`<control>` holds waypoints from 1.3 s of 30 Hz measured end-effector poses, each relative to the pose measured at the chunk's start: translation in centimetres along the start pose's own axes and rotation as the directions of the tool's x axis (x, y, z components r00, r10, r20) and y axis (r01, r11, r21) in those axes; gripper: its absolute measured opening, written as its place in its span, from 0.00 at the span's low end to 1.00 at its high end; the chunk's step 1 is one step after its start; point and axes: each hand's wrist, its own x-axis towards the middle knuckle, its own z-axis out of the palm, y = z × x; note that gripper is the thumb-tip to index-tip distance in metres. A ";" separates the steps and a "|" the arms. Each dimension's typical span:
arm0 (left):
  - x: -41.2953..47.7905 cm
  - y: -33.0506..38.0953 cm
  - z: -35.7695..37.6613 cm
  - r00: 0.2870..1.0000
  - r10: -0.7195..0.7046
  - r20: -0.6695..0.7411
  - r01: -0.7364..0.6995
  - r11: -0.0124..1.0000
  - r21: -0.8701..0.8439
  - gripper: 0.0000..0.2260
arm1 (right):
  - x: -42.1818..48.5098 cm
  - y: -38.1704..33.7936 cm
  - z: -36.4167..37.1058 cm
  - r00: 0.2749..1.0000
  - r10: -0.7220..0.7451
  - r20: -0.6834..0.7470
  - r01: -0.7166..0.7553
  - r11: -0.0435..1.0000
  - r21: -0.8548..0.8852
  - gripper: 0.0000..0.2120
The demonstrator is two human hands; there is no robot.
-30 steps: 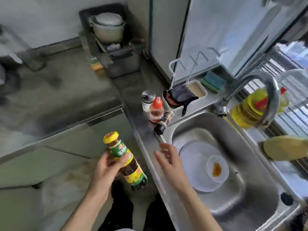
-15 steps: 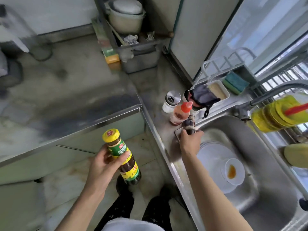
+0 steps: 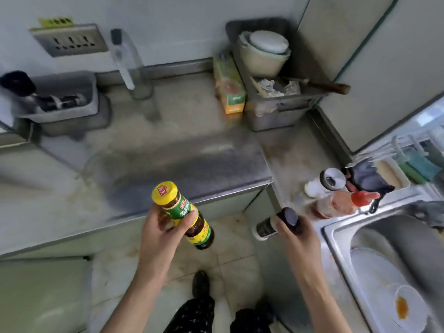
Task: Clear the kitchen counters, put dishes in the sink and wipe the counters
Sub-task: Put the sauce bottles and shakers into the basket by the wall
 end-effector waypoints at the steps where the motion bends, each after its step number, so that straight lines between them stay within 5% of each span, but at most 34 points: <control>1: 0.7 0.1 -1.1 0.999 0.024 -0.035 -0.024 1.000 -0.003 0.18 | 0.2 -1.1 2.0 0.997 -0.050 0.050 0.050 0.999 0.001 0.09; 8: 4.2 0.8 -7.8 0.929 0.099 -0.356 -0.117 0.993 -0.028 0.19 | 0.9 -7.6 13.3 0.889 -0.292 0.353 0.332 0.942 -0.056 0.14; 20: 7.3 1.4 -13.7 0.753 0.130 -0.645 -0.114 0.991 0.066 0.17 | 3.9 -12.7 23.2 0.704 -0.249 0.665 0.204 0.968 0.146 0.14; 25: 11.3 3.1 -14.0 0.745 0.171 -0.645 -0.163 0.984 0.072 0.15 | 7.0 -15.1 26.4 0.665 -0.291 0.688 0.238 0.956 0.173 0.12; 39: 29.8 6.9 -19.3 0.866 0.252 -0.432 -0.284 0.959 -0.009 0.16 | 11.0 -21.0 37.9 0.752 -0.374 0.543 0.302 0.927 0.221 0.13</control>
